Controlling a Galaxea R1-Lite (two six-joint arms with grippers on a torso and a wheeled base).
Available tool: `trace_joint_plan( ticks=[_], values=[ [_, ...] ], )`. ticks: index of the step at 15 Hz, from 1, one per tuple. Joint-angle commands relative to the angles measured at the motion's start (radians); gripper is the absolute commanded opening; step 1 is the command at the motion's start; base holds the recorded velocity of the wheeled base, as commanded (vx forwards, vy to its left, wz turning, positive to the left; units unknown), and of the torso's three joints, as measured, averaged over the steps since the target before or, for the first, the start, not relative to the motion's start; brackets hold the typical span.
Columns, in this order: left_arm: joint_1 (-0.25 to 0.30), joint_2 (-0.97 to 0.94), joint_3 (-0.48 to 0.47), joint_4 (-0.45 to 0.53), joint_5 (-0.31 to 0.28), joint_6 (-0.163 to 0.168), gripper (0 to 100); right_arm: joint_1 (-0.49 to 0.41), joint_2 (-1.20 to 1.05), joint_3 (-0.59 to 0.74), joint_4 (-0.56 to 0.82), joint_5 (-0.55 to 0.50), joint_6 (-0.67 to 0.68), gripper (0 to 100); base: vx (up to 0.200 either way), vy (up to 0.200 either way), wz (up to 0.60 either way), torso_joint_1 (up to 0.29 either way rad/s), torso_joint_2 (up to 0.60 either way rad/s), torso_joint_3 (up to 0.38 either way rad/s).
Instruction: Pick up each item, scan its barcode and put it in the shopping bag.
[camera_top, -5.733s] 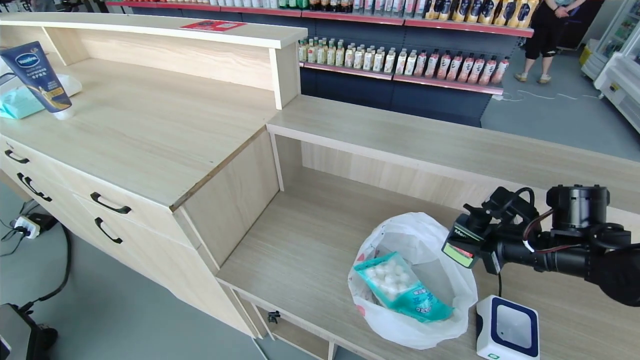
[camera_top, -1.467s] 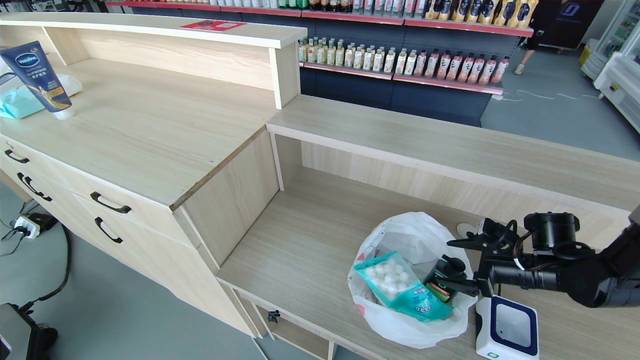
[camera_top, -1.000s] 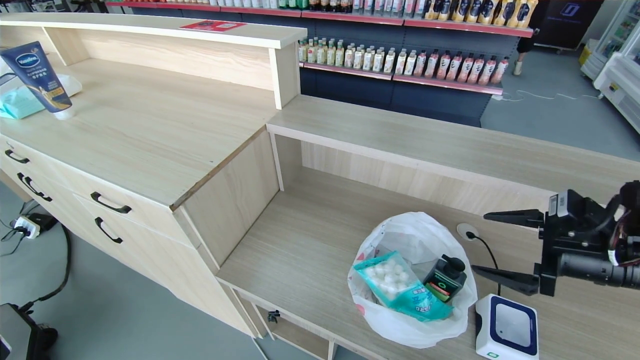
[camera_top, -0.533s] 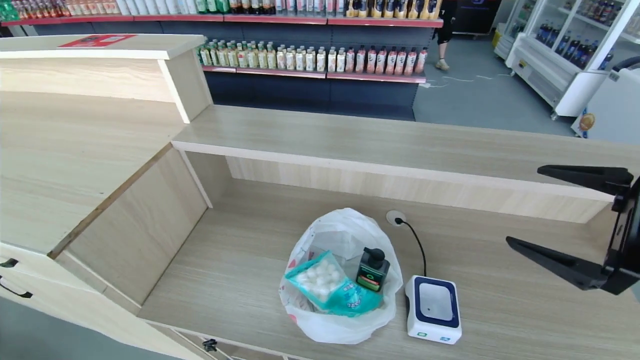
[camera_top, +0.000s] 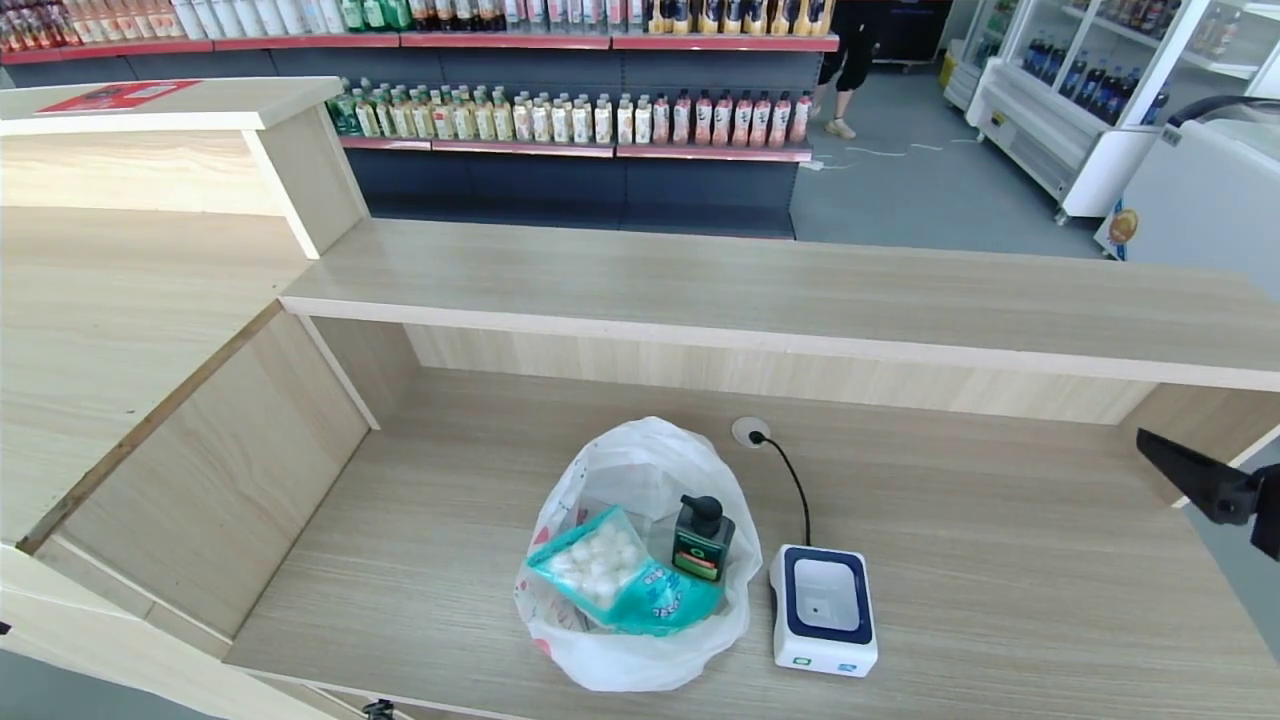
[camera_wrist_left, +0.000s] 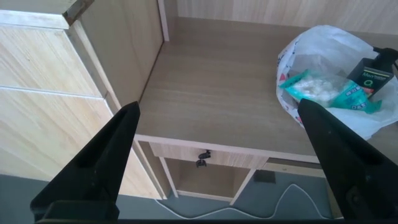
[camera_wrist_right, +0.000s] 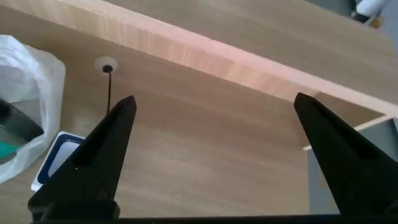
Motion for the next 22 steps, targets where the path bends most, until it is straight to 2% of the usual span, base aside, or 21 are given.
trace_joint_plan(
  ticks=[1,2,3,7,10,11,15,22],
  values=[
    [0.0,0.0,0.0,0.0,-0.001,0.0,100,0.001,-0.115,0.103,0.121,-0.067,0.092,100,0.0,0.0,0.0,0.0,0.0,0.0],
    [0.0,0.0,0.0,0.002,0.0,0.0,100,0.017,-0.179,0.126,0.211,-0.068,0.103,100,0.0,0.0,0.0,0.0,0.0,0.0],
    [0.0,0.0,0.0,0.0,0.0,0.0,100,0.016,-0.237,0.187,0.238,-0.067,0.104,100,0.0,0.0,0.0,0.0,0.0,0.0],
    [0.0,0.0,0.0,0.0,0.0,0.0,100,0.005,-0.471,0.431,0.21,-0.065,0.112,100,0.0,0.0,0.0,0.0,0.0,0.0],
    [0.0,0.0,0.0,0.0,-0.001,0.0,100,-0.004,-0.678,0.431,0.5,-0.053,0.133,100,0.0,0.0,0.0,0.0,0.0,0.0],
    [0.0,0.002,0.0,0.0,-0.001,0.0,100,-0.007,-0.765,0.423,0.549,-0.032,0.181,100,0.0,0.0,0.0,0.0,0.0,0.0],
    [0.0,0.0,0.0,0.0,-0.001,0.0,100,-0.009,-0.977,0.422,0.552,-0.029,0.192,100,0.0,0.0,0.0,0.0,0.0,0.0],
    [0.0,0.002,0.0,0.0,0.0,0.0,100,-0.021,-1.014,0.423,0.55,-0.03,0.21,100,0.0,0.0,0.0,0.0,0.0,0.0]
  ],
)
